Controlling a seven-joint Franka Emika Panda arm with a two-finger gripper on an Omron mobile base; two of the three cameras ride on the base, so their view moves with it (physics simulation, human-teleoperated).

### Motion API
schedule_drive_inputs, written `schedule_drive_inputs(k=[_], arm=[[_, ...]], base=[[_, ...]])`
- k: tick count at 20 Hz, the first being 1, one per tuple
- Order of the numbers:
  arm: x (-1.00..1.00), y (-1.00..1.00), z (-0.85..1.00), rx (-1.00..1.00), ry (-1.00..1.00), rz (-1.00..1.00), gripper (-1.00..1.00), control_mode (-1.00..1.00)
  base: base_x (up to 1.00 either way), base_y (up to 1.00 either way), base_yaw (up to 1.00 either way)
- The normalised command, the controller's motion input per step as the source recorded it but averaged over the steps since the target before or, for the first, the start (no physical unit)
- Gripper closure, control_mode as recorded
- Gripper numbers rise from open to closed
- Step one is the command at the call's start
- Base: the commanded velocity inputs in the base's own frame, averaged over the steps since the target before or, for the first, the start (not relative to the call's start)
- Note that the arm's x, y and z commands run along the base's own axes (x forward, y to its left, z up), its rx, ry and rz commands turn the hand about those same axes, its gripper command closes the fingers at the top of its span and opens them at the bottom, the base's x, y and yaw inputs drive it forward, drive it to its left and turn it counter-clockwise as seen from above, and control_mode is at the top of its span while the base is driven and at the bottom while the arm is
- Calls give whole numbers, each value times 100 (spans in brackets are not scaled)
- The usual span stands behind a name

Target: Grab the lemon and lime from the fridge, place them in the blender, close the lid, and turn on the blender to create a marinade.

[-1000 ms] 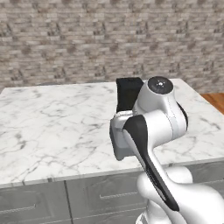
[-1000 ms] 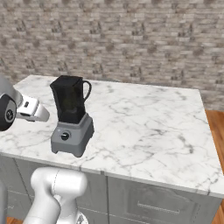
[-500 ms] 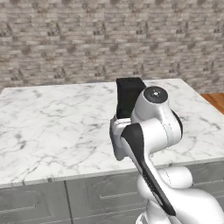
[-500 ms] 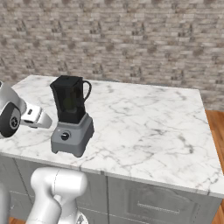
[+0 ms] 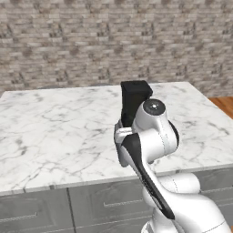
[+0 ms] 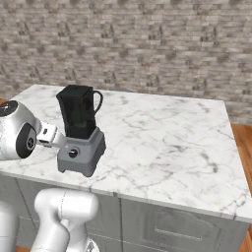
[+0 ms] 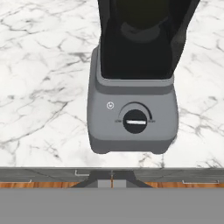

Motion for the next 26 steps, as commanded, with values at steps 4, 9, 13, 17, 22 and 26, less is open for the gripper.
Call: schedule_drive_inputs(k=[4, 9, 13, 17, 22, 26], arm=[[14, 0, -21, 0, 1, 0, 100, -100], [6, 0, -9, 0, 6, 0, 100, -100], [9, 0, -4, 0, 4, 0, 100, -100], [12, 0, -17, 0, 4, 0, 100, -100], [17, 0, -17, 0, 1, 0, 100, -100], [23, 0, -17, 0, 0, 0, 100, -100]], base=[[0, 0, 0], [0, 0, 0], [0, 0, 0], [0, 0, 0], [0, 0, 0], [0, 0, 0]])
